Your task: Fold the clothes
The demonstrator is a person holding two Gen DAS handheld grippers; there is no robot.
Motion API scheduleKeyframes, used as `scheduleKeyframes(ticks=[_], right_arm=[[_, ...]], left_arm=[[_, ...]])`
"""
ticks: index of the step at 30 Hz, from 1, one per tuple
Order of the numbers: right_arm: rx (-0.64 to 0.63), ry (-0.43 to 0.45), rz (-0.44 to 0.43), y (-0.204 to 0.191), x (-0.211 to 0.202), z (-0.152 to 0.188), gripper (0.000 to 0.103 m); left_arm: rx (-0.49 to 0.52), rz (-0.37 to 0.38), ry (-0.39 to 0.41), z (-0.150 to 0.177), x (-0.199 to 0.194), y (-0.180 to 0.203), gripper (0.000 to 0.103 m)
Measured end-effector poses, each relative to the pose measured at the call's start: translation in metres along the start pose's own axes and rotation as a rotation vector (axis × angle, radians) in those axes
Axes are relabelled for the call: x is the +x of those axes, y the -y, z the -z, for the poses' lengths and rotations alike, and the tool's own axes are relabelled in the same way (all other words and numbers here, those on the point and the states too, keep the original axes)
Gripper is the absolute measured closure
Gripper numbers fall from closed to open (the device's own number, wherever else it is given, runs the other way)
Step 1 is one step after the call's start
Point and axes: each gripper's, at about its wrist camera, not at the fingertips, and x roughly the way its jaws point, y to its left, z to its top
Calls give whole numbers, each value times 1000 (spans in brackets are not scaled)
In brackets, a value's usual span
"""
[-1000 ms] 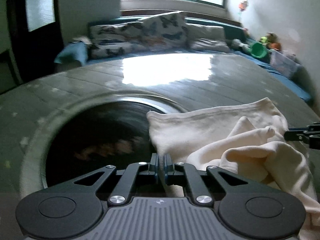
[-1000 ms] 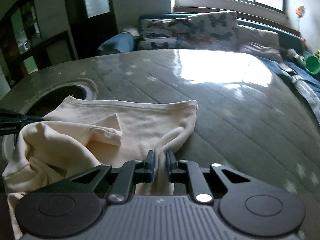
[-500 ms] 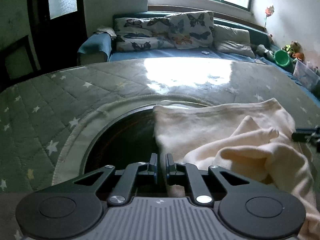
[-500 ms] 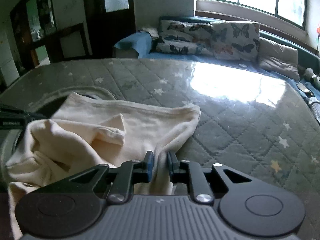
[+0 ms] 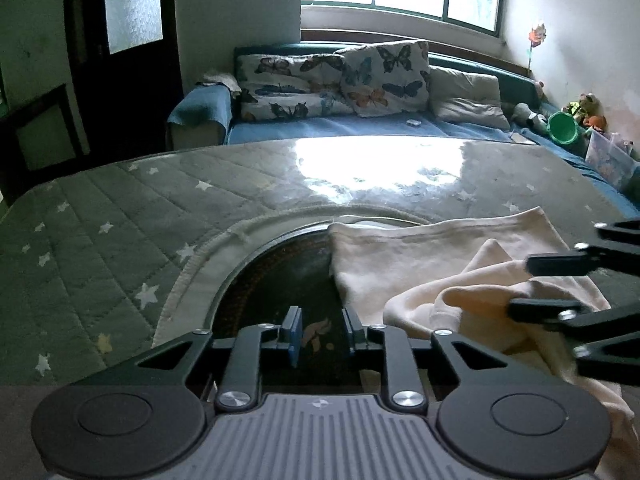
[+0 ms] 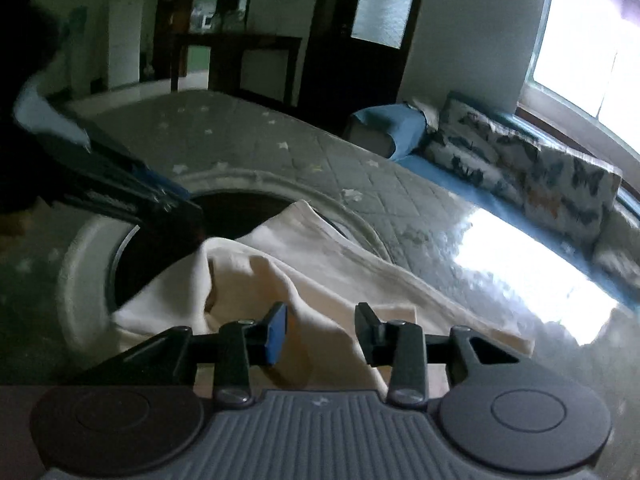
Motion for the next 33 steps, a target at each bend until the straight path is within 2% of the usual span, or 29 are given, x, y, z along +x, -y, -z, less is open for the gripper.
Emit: scheduleKeyframes(ticks=[1,2,3,7,9,17,19,24,26,29,33], right_arm=[[-4,-7,-5,-2,4,0,70],[-7,-22,3,-3,8,1,89],[-10,-37,12,-5,12,2,96],[45,7,38,0,-12,13,97],[112,39,59,10,-32,19,97],[409,125,237,69,-116,74,97],[503,117,301,85,-131,98,97],[606,24,379,101,-141,146,97],[636,-1,373,104,-143,160,96],[657,-13,363,103,-144,171,94],[670,-9,347,101,-145,180,91]], left_arm=[[0,2,2,-1,-1,1,79],[0,5,5,-2,-2,1,79],[0,8,7,-2,-3,2,79],[15,25,22,-7,-5,8,79],[27,35,27,-10,-4,13,79],[143,128,44,-18,4,64,69],[180,148,43,-20,8,79,56],[273,195,28,-21,25,119,54],[306,202,29,-21,31,133,53],[366,209,35,-19,39,152,43],[435,152,40,-15,53,168,43]])
